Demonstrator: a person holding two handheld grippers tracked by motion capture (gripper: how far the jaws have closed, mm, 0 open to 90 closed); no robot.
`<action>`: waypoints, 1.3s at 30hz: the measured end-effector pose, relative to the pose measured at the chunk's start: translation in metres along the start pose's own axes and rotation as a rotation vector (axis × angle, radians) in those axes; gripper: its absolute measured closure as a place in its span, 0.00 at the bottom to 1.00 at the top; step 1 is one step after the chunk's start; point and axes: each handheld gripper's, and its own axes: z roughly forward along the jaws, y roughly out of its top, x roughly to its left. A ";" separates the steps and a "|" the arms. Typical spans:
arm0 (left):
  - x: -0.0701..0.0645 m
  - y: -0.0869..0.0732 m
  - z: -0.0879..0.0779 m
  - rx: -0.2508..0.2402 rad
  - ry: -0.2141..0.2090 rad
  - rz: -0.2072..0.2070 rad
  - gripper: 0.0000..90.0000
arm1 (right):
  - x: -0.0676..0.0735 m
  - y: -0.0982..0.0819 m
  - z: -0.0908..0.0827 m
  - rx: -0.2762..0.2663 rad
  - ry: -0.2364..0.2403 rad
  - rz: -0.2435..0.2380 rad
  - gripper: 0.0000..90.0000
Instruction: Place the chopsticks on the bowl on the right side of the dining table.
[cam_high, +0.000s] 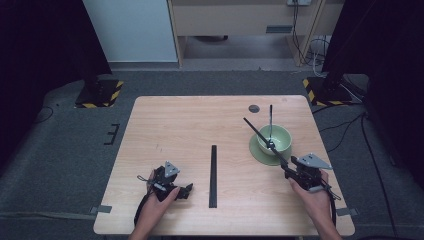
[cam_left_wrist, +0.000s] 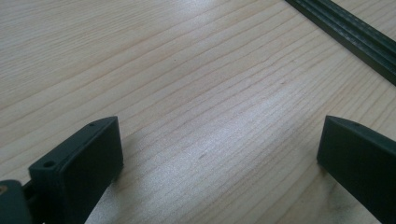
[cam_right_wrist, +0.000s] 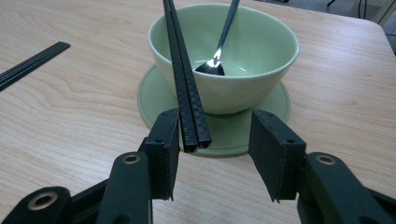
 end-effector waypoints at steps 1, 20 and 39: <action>0.000 0.000 0.000 0.000 0.000 0.000 0.00 | -0.001 0.000 0.000 -0.001 -0.003 0.004 0.59; 0.000 0.000 0.000 0.000 0.000 0.000 0.00 | -0.010 -0.001 -0.002 -0.010 -0.034 0.041 0.62; 0.000 0.000 0.000 0.000 0.000 0.000 0.00 | -0.007 0.001 0.002 -0.002 -0.004 0.036 0.71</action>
